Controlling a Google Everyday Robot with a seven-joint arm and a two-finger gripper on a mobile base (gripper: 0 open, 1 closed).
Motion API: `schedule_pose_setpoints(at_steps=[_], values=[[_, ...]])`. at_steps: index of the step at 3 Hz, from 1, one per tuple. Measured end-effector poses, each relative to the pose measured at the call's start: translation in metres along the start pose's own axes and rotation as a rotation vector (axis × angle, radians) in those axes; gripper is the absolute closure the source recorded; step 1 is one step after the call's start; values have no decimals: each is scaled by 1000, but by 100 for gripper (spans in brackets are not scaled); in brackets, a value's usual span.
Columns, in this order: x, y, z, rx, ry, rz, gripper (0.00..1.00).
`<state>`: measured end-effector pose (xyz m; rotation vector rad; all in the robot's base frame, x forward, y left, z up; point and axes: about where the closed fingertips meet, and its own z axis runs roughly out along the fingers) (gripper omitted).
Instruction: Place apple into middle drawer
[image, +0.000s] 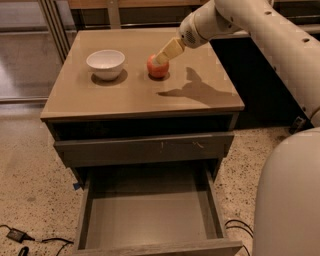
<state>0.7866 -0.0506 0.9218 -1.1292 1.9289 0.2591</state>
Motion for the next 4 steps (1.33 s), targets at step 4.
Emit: schedule_pose_setpoints(at_steps=[4], values=[[34,21,64,-45,78,148,0]])
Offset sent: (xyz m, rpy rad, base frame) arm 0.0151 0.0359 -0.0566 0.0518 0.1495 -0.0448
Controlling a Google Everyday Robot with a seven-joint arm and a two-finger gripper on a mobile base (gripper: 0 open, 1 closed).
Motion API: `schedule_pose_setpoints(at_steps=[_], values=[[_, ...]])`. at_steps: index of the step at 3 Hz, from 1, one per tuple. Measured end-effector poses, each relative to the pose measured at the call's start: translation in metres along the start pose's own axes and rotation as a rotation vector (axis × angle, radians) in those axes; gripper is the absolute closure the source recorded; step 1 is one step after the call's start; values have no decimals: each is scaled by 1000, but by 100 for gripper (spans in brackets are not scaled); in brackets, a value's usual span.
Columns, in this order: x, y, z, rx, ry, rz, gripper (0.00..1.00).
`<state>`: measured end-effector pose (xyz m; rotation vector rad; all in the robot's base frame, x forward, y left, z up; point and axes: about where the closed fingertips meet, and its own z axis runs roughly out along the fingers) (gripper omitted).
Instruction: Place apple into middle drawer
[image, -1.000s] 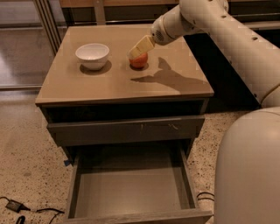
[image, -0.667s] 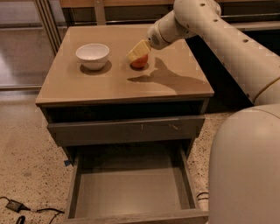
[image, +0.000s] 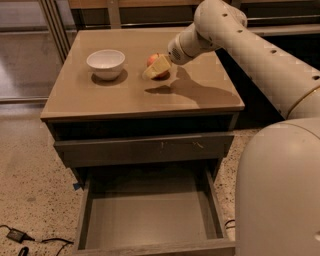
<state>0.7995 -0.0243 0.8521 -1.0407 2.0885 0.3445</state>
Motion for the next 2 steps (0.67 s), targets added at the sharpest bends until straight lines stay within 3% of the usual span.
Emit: schedule_pose_setpoints(at_steps=[2], values=[[-8,-9,17,32,-19,0,0]])
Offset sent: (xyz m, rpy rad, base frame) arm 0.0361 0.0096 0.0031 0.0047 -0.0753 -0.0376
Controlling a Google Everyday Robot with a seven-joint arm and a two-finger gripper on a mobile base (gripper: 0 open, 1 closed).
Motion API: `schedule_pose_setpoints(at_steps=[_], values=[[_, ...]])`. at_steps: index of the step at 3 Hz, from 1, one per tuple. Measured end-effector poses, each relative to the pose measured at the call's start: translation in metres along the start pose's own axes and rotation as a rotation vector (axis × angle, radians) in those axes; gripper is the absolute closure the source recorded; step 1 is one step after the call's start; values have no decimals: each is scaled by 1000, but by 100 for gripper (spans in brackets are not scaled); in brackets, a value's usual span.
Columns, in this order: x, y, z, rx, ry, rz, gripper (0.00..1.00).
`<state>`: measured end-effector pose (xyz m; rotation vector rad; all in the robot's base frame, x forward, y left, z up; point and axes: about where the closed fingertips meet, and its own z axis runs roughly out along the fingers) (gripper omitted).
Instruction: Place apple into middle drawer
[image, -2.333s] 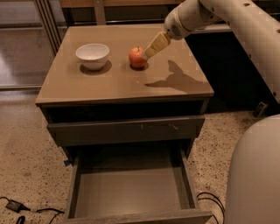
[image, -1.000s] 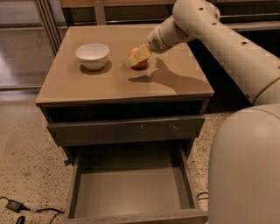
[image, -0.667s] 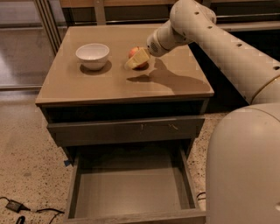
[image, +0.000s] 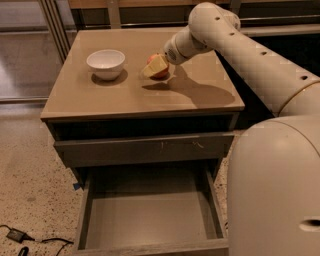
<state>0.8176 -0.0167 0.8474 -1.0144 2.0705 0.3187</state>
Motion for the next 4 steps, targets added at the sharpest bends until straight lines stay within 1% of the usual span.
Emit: schedule_pose_setpoints(at_steps=[1,4], values=[[0,0,0,0,-1,0,19],[0,0,0,0,0,0,88]])
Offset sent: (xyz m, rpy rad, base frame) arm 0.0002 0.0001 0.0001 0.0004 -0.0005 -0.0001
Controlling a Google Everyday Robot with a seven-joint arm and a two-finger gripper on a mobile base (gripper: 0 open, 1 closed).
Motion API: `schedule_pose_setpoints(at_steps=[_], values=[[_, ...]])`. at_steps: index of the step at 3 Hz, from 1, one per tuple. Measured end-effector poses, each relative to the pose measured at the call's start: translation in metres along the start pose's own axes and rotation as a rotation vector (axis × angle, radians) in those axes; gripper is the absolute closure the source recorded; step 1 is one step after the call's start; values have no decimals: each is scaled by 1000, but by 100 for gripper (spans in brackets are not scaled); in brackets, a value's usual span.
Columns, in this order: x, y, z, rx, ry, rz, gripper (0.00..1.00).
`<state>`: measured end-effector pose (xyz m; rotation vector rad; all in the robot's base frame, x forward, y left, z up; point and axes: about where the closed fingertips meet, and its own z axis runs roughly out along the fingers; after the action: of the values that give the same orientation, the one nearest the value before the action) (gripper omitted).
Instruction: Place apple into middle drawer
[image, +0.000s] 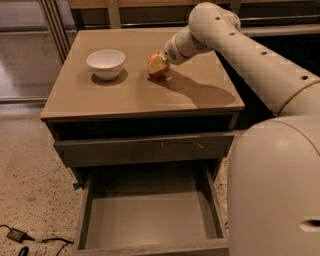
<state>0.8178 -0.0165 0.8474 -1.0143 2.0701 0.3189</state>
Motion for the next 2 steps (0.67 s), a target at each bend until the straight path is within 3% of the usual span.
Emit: schedule_pose_setpoints(at_steps=[1,2], values=[[0,0,0,0,0,0,100],[1,2,4,-5,21,-3,100]])
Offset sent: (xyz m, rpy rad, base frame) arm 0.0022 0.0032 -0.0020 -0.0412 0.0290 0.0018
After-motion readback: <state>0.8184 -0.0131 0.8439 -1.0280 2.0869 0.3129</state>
